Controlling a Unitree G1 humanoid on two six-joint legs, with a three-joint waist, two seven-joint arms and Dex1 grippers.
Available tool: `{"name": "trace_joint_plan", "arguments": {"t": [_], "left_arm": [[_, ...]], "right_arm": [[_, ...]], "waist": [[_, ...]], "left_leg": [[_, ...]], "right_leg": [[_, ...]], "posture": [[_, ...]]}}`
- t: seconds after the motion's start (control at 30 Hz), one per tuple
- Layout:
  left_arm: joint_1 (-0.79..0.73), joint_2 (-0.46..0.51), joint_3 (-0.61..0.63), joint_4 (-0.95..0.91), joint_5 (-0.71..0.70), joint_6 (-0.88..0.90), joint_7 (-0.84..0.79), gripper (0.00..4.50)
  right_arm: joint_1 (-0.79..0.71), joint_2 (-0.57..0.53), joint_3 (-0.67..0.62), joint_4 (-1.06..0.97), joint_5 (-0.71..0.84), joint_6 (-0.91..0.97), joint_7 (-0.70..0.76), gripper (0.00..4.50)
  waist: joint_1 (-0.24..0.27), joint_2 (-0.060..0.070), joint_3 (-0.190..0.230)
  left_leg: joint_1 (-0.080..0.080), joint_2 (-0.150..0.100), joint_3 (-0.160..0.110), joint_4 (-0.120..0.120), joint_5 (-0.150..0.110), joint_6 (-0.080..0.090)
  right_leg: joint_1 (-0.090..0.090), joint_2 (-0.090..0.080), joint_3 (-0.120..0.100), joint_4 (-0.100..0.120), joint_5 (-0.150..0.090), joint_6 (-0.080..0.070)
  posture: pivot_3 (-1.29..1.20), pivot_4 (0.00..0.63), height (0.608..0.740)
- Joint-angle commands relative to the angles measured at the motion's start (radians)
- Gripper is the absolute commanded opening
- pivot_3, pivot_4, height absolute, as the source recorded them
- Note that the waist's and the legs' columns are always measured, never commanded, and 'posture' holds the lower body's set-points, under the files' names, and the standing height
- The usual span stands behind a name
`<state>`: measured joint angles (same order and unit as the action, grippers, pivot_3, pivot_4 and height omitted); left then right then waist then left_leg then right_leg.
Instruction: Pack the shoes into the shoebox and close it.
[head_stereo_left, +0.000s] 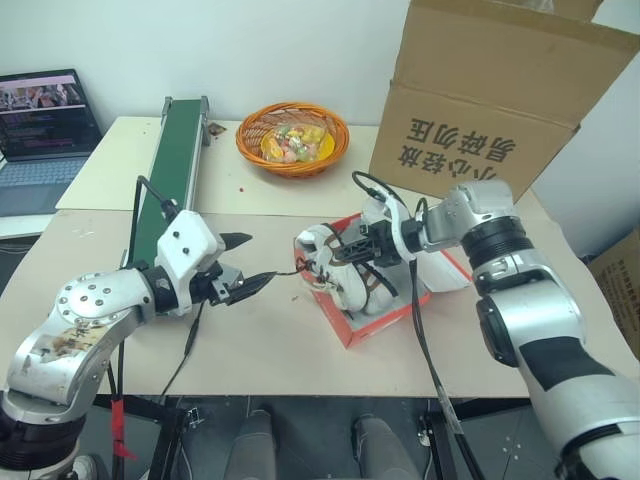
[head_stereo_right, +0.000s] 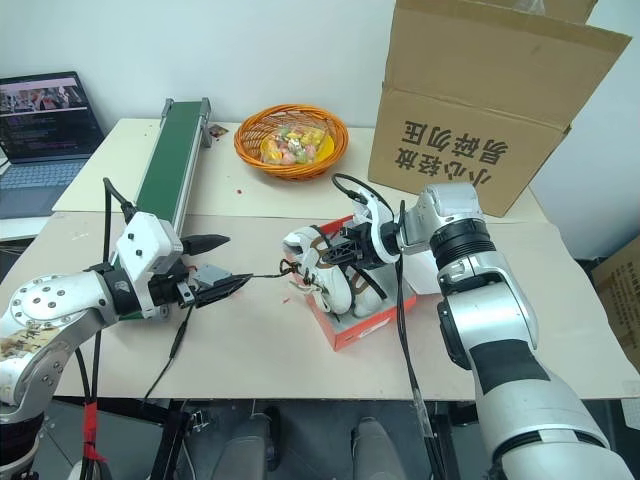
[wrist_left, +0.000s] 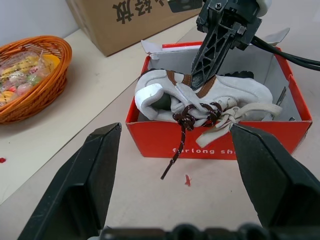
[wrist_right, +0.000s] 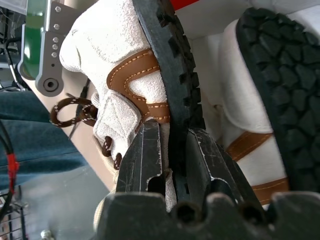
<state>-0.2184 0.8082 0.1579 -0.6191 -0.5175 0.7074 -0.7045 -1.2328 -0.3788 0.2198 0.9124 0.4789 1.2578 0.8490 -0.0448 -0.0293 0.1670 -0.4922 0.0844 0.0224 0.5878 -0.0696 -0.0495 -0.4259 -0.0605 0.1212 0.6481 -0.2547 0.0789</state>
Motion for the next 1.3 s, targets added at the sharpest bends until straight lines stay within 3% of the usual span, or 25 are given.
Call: {"name": "trace_joint_plan", "arguments": {"t": [0.03, 0.27, 0.43, 0.97, 1.13, 1.2, 1.3], "left_arm": [[-0.004, 0.011, 0.032, -0.034, -0.013, 0.005, 0.012, 3.71], [-0.031, 0.004, 0.025, -0.003, 0.004, 0.001, 0.032, 3.71], [-0.044, 0.005, 0.026, 0.000, 0.005, 0.006, 0.043, 3.71], [-0.046, -0.002, 0.035, -0.009, -0.002, 0.023, 0.081, 3.71], [-0.044, -0.001, 0.039, -0.014, -0.003, 0.029, 0.085, 3.71], [-0.044, 0.000, 0.040, -0.014, -0.003, 0.031, 0.086, 3.73], [-0.047, -0.001, 0.037, -0.014, -0.002, 0.030, 0.086, 3.73]], "right_arm": [[0.015, 0.008, 0.022, 0.017, -0.075, -0.053, 0.022, 0.34], [0.078, 0.073, 0.076, -0.042, -0.147, -0.047, 0.020, 0.34], [0.143, 0.029, 0.191, -0.079, -0.256, -0.131, 0.045, 0.34], [0.089, 0.091, 0.135, 0.187, -0.378, -0.361, -0.018, 0.34], [0.049, 0.120, 0.056, 0.229, -0.365, -0.391, -0.074, 0.34], [0.032, 0.121, 0.024, 0.244, -0.361, -0.395, -0.091, 1.27], [0.009, 0.124, -0.007, 0.255, -0.363, -0.405, -0.115, 2.13]], "waist": [[0.000, 0.000, 0.000], [0.000, 0.000, 0.000], [0.004, 0.000, -0.001], [0.000, -0.007, -0.017], [-0.006, -0.010, -0.021], [-0.007, -0.010, -0.021], [-0.005, -0.010, -0.021]], "left_leg": [[0.000, 0.000, 0.000, 0.000, 0.000, 0.000], [0.001, 0.000, 0.000, 0.000, 0.000, 0.000], [0.002, 0.000, 0.000, 0.000, 0.000, 0.000], [0.015, 0.000, 0.000, 0.000, -0.001, -0.001], [0.015, 0.000, 0.000, -0.001, -0.001, -0.001], [0.015, 0.000, 0.000, -0.001, -0.001, -0.001], [0.015, 0.000, 0.000, -0.001, -0.001, -0.001]], "right_leg": [[0.000, 0.000, 0.000, 0.000, 0.000, 0.000], [0.001, 0.000, 0.000, 0.000, 0.000, 0.000], [0.002, 0.000, -0.001, 0.000, -0.001, 0.000], [0.008, -0.001, 0.000, -0.001, -0.001, -0.001], [0.008, -0.001, 0.000, -0.001, 0.000, -0.002], [0.008, -0.001, 0.000, -0.001, 0.000, -0.003], [0.007, -0.001, 0.000, -0.001, 0.000, -0.003]], "posture": [[0.00, 0.150, 0.721], [0.00, 0.150, 0.721], [0.00, 0.150, 0.721], [0.00, 0.150, 0.721], [0.00, 0.150, 0.721], [0.00, 0.150, 0.721], [0.00, 0.150, 0.721]]}}
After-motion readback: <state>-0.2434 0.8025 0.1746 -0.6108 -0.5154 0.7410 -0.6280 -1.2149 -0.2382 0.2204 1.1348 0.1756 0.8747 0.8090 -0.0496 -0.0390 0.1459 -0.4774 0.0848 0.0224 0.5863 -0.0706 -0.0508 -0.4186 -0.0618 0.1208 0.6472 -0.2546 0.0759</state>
